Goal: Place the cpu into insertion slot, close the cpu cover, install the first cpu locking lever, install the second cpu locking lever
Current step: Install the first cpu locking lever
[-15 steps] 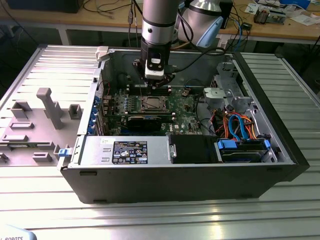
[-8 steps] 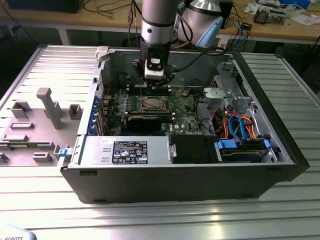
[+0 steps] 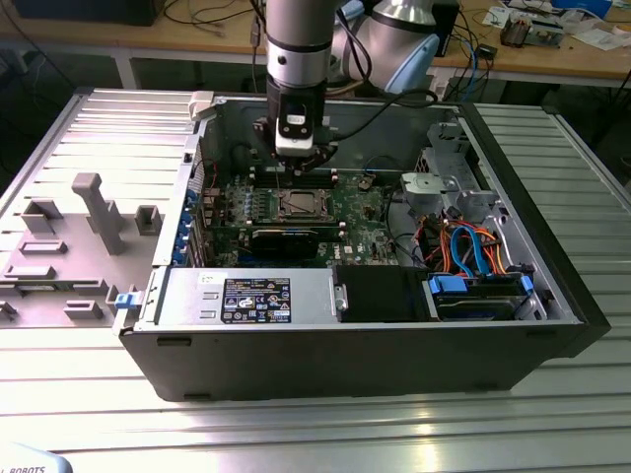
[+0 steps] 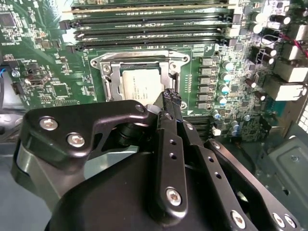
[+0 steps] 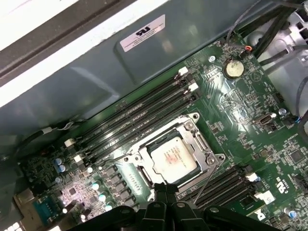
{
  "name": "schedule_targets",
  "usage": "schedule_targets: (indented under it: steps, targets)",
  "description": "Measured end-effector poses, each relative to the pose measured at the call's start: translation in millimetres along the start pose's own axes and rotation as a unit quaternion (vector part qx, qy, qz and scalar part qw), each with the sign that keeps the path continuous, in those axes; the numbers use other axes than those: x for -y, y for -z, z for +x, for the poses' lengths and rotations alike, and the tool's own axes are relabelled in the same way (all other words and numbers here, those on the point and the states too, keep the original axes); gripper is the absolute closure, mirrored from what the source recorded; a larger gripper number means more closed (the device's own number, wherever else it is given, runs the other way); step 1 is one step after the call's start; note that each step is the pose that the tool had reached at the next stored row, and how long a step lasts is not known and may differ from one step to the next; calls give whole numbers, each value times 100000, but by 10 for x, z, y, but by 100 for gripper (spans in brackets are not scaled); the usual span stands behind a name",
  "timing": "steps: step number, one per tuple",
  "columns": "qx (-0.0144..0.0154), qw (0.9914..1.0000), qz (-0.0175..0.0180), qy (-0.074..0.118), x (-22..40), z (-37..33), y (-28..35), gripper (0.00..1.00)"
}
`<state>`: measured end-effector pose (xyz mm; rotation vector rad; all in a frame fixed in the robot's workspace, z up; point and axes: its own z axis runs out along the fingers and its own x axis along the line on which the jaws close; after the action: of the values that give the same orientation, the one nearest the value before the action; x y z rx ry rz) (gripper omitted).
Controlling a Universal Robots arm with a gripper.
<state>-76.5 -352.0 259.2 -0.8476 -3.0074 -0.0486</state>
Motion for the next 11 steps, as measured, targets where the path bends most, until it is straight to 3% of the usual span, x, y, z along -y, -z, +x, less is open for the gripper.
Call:
schedule_targets:
  steps: [3,4,11]
  targets:
    - [-33,99964,71,2675,1,0,-6,89]
    - [-76,99910,103,4230,1,1,-7,89]
    - [-93,99811,120,6144,1,0,-11,89]
